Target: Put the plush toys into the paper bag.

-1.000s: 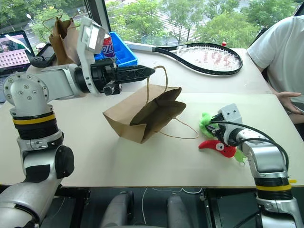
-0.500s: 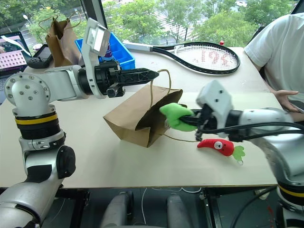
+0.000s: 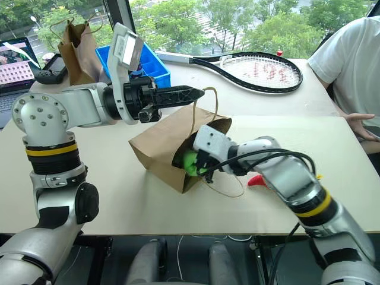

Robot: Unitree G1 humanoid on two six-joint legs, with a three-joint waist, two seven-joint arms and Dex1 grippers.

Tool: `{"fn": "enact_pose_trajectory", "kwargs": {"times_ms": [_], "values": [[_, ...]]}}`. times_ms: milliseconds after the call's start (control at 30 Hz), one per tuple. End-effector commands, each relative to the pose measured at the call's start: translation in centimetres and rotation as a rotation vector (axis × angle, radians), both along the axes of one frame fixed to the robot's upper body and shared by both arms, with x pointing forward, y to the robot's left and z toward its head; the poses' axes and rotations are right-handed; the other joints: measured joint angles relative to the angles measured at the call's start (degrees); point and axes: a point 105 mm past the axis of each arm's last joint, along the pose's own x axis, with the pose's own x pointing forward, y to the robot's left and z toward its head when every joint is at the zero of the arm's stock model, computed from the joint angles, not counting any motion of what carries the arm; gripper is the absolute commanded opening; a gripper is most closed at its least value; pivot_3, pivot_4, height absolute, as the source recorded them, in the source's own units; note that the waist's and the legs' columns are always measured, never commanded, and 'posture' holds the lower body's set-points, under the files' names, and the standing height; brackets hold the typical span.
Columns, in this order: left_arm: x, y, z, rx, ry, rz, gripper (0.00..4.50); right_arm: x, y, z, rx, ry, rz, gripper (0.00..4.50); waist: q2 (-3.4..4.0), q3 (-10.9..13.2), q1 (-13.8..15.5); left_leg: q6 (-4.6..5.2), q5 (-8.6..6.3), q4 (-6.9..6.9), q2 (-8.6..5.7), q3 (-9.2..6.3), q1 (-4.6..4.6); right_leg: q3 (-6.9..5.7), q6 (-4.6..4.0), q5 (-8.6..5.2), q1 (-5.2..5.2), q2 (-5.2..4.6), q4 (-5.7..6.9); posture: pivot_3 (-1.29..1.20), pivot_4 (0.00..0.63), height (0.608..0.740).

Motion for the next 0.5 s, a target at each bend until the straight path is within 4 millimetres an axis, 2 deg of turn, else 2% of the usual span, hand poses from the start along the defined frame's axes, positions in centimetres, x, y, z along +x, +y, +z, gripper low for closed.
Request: {"fn": "enact_pose_trajectory", "kwargs": {"times_ms": [33, 67, 200, 233, 300, 367, 433, 500], "values": [[-0.7, 0.4, 1.3, -0.039, -0.066, 0.006, 0.0, 2.0, -0.4, 1.2, 0.099, -0.097, -0.147, 0.01, 0.0, 0.0, 0.02, 0.0, 0.0, 0.03, 0.01, -0.01, 0.0, -0.03, 0.0, 0.0, 0.02, 0.0, 0.0, 0.0, 0.15, 0.74], [-0.7, 0.4, 1.3, -0.039, -0.065, 0.007, 0.0, 2.3, -0.4, 1.3, 0.113, -0.114, -0.175, 0.01, 0.0, 0.0, 0.04, 0.0, 0.0, 0.02, 0.0, -0.01, 0.0, -0.02, -0.01, 0.0, 0.01, 0.0, 0.0, 0.0, 0.15, 0.74], [-0.7, 0.6, 1.1, -0.035, -0.063, 0.018, 0.0, 2.6, -0.2, 2.4, 0.356, -0.039, -0.297, 0.01, -0.01, 0.0, 0.18, 0.0, 0.0, 0.01, -0.01, -0.02, -0.01, -0.01, -0.01, 0.0, 0.01, -0.01, 0.03, 0.0, 0.15, 0.74], [-0.6, 0.6, 1.0, -0.034, -0.062, 0.018, 0.0, 2.5, -0.3, 2.4, 0.372, -0.026, -0.306, 0.94, -0.01, 0.0, 0.19, 0.0, 0.0, 0.02, 0.01, -0.02, 0.0, -0.04, -0.01, 0.0, 0.02, 0.0, 0.04, 0.0, 0.15, 0.74], [-0.6, 0.5, 1.0, -0.036, -0.06, 0.016, 0.0, 1.9, -0.2, 1.9, 0.37, 0.009, -0.299, 1.54, -0.01, 0.0, 0.28, 0.0, 0.0, 0.01, 0.0, -0.03, 0.0, -0.03, -0.01, 0.01, 0.01, 0.0, 0.05, 0.0, 0.15, 0.74], [-0.6, 0.4, 0.9, -0.036, -0.058, 0.013, 0.0, 1.3, -0.1, 1.8, 0.382, 0.038, -0.291, 2.32, -0.01, 0.0, 0.37, -0.01, 0.0, 0.01, 0.0, -0.03, 0.0, -0.04, -0.01, 0.0, 0.02, -0.01, 0.04, 0.0, 0.15, 0.74], [-0.5, 0.4, 0.8, -0.034, -0.054, 0.011, 0.0, 0.7, -0.2, 1.8, 0.398, 0.06, -0.288, 2.83, -0.01, 0.0, 0.32, -0.01, 0.0, 0.01, 0.0, -0.03, 0.0, -0.05, -0.01, 0.0, 0.01, 0.0, 0.04, 0.0, 0.15, 0.74], [-0.4, 0.3, 0.5, -0.026, -0.049, 0.008, 0.0, 0.3, -0.6, 1.8, 0.393, 0.064, -0.287, 3.62, -0.01, 0.0, 0.28, -0.01, 0.0, 0.0, 0.0, -0.03, 0.01, -0.05, -0.01, 0.0, 0.01, 0.0, 0.05, 0.0, 0.15, 0.74]]}}
